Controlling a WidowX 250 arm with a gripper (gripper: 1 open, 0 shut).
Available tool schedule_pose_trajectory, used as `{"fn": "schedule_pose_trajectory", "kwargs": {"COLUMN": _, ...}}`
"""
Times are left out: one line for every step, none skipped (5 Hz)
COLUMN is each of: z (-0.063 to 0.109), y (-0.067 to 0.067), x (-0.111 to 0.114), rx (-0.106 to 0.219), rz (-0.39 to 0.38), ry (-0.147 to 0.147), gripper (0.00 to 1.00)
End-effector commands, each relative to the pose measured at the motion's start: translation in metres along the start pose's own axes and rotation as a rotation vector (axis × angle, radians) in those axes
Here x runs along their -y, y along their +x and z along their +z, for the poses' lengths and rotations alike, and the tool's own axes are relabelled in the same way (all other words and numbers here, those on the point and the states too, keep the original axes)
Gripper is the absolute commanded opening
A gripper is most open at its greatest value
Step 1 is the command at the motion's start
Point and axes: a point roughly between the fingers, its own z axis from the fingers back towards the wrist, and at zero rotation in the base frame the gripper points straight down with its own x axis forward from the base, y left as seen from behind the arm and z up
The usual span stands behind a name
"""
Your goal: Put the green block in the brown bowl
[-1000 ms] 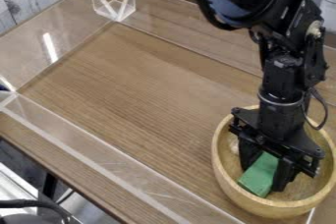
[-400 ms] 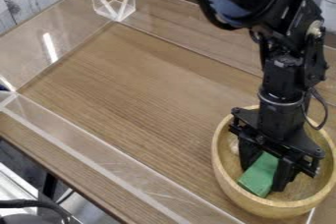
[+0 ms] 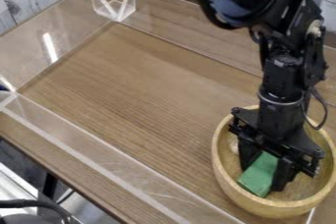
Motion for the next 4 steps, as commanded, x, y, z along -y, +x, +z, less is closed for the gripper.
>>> {"fn": "schedule_pose_trajectory", "kwargs": {"z": 0.0081, "y": 0.0078, "x": -0.0055, "rx": 0.033, "rz": 0.010, "ry": -0.004, "gripper": 0.00}}
{"fn": "schedule_pose_trajectory", "kwargs": {"z": 0.0096, "y": 0.0091, "x": -0.0061, "rx": 0.036, "rz": 0.012, "ry": -0.006, "gripper": 0.00}}
{"fn": "schedule_pose_trajectory", "kwargs": {"z": 0.0109, "y": 0.0103, "x": -0.0066, "rx": 0.039, "rz": 0.014, "ry": -0.008, "gripper": 0.00}}
{"fn": "schedule_pose_trajectory", "kwargs": {"z": 0.0111, "y": 0.0120, "x": -0.0070, "rx": 0.041, "rz": 0.016, "ry": -0.010, "gripper": 0.00}}
